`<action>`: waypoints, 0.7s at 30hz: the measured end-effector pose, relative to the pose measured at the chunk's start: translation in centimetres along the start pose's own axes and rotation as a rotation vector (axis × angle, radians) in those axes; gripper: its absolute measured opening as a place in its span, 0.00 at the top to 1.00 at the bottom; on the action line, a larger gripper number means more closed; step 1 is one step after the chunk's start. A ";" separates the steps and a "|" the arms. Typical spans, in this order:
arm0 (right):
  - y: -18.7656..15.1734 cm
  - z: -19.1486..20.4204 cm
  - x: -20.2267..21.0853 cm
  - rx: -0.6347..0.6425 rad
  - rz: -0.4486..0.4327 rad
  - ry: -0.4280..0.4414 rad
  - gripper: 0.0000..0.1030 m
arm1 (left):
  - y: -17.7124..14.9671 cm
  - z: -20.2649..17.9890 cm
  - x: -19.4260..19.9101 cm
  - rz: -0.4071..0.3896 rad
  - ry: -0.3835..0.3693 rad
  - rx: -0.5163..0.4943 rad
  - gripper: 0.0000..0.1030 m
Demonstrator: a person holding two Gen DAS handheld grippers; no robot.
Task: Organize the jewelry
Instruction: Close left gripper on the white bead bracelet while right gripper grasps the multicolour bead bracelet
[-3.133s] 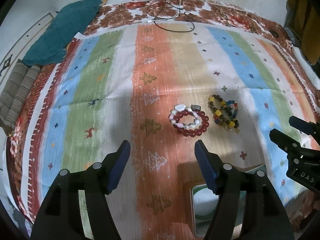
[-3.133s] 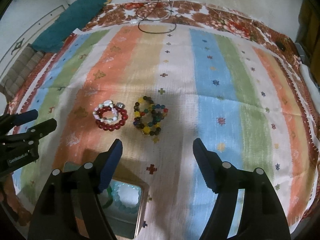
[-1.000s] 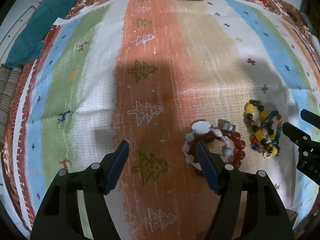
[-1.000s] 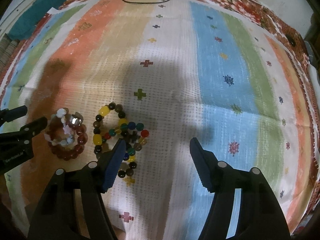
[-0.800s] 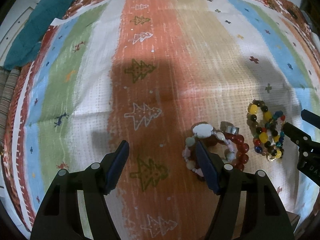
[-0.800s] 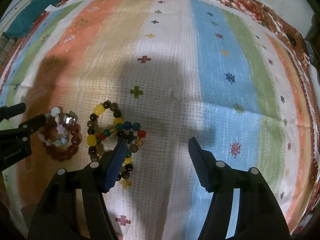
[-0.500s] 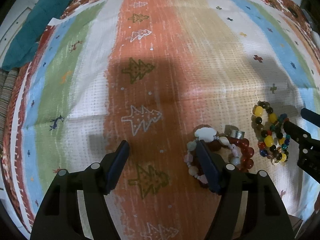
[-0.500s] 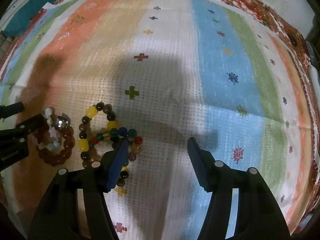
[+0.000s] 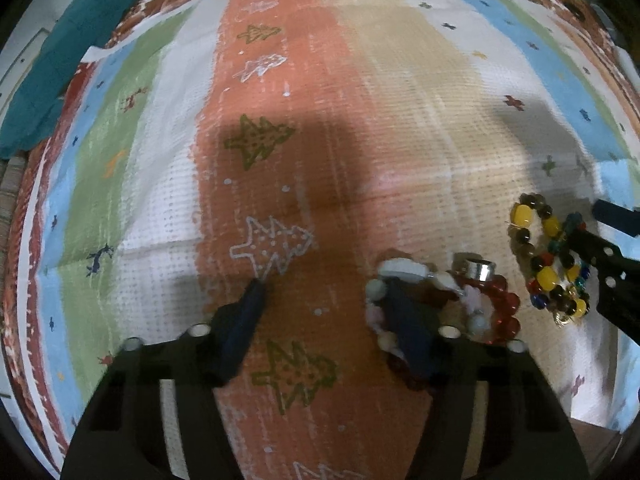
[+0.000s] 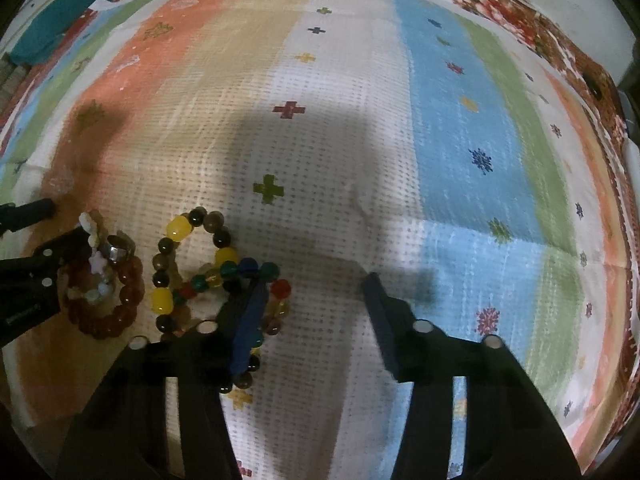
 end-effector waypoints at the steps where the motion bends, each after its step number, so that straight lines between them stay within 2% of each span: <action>1: 0.0 0.1 0.0 0.006 -0.002 0.004 0.63 | 0.0 -0.1 0.1 0.000 -0.009 -0.003 0.64; 2: 0.0 0.3 0.0 0.008 -0.003 0.012 0.73 | 0.0 -0.2 0.2 0.000 -0.013 -0.002 0.72; 3: 0.0 0.3 0.0 0.011 -0.004 0.016 0.84 | 0.0 -0.2 0.2 0.002 -0.015 -0.001 0.87; 4: 0.0 0.3 0.0 0.014 -0.004 0.016 0.87 | 0.1 -0.1 0.2 0.003 -0.019 0.004 0.90; 12: 0.0 0.4 1.2 0.005 -0.027 0.038 0.90 | 0.8 0.3 1.9 -0.038 -0.046 0.059 0.90; 21: 0.4 0.9 5.7 0.001 -0.112 0.072 0.90 | 0.1 -1.1 6.4 -0.119 -0.059 0.061 0.90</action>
Point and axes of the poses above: each gripper's, at about its wrist camera, not at the fingertips, and x roughly against the way its jaws point, z to its left, y to its top, the point moved 3 cm from there along -x, roughly the way its jaws point, and after that the axes turned 7 degrees about -z, right-handed, at the moved point
